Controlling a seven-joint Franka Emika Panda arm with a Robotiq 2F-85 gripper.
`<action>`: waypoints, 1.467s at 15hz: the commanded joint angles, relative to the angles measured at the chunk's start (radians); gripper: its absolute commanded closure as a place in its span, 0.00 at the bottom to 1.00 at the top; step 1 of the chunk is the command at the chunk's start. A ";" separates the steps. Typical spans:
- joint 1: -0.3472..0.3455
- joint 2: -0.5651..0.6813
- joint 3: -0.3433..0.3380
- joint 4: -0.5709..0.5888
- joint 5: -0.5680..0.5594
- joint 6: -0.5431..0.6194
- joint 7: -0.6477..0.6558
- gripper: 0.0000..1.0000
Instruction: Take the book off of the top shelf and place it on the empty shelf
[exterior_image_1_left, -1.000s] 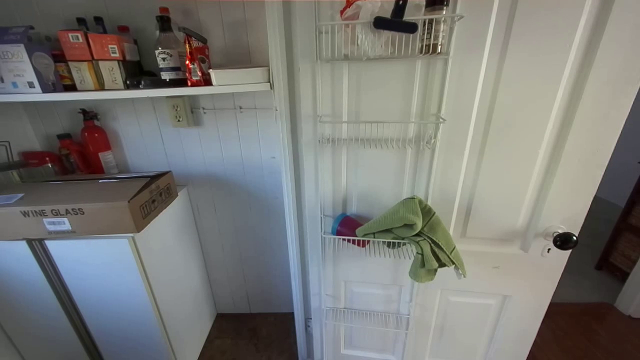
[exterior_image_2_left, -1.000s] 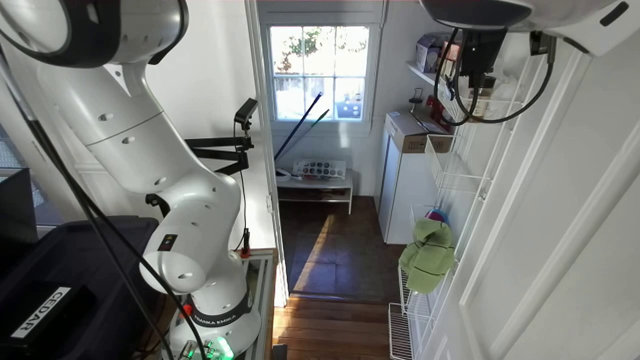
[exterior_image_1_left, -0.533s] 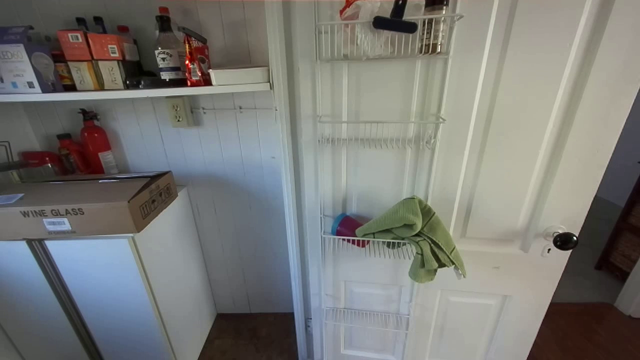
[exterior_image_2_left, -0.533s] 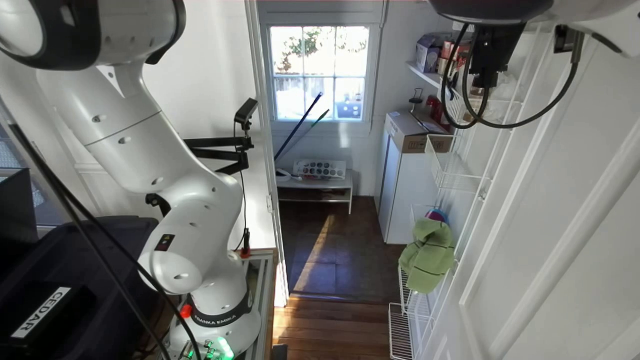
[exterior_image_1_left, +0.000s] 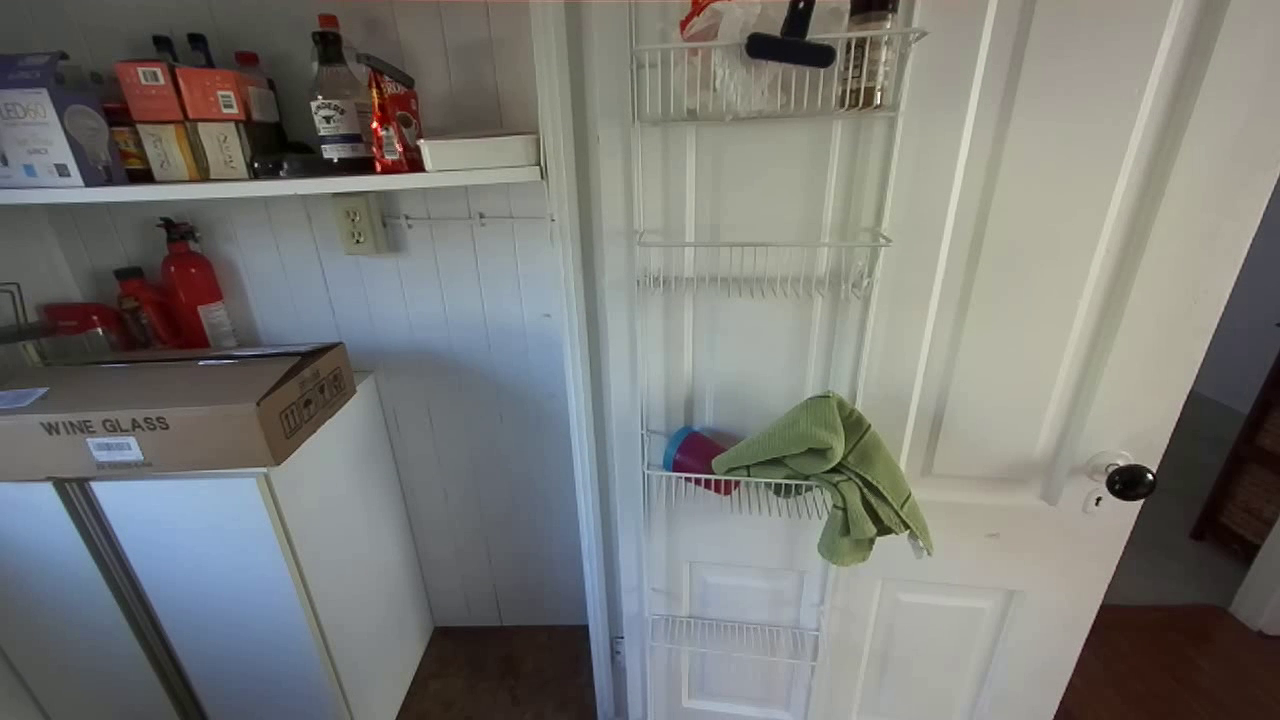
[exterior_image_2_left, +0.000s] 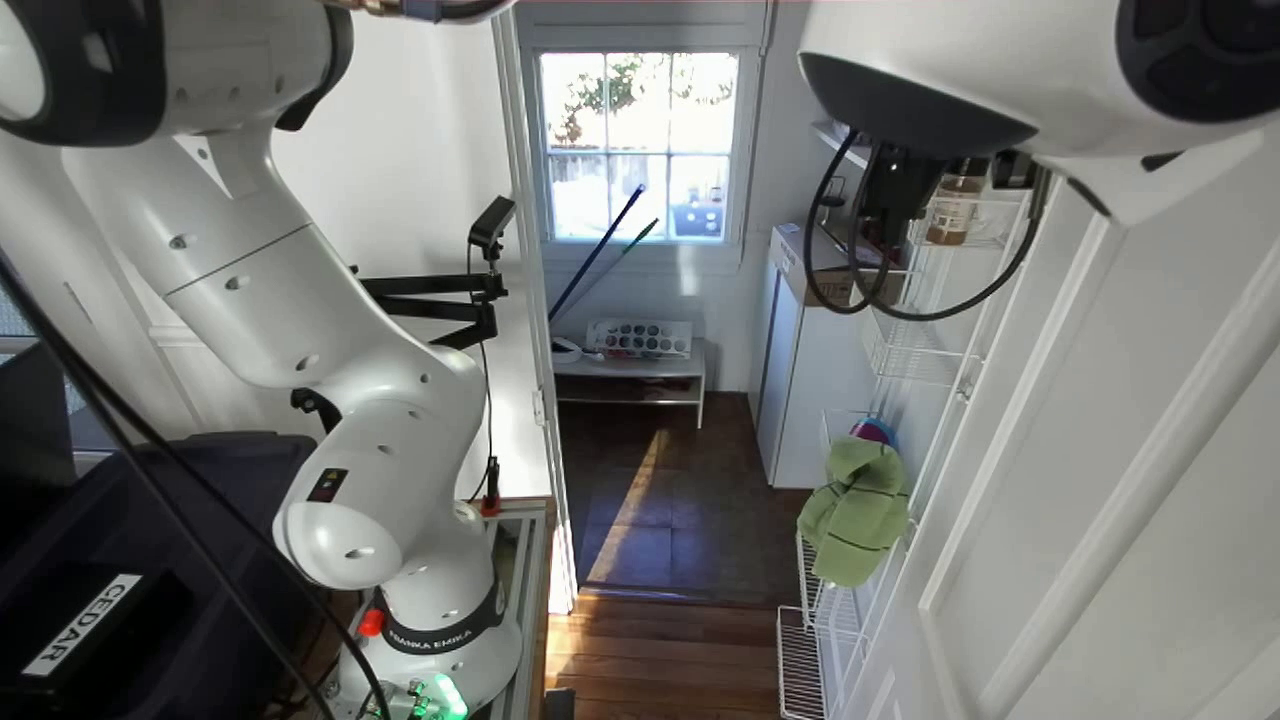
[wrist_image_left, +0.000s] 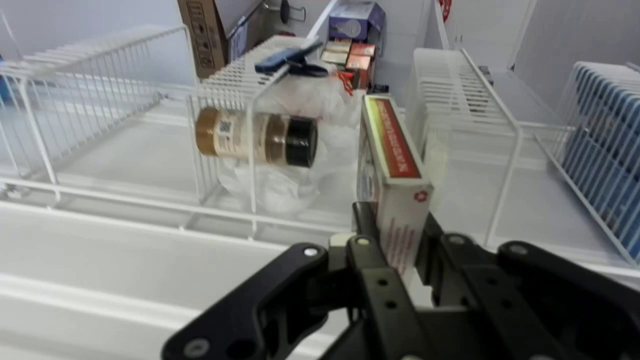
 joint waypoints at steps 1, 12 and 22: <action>-0.025 -0.061 -0.008 -0.115 -0.077 -0.088 -0.005 0.95; -0.064 -0.028 -0.021 -0.217 -0.138 -0.101 -0.082 0.78; -0.043 0.235 -0.018 -0.286 -0.023 -0.054 -0.185 0.95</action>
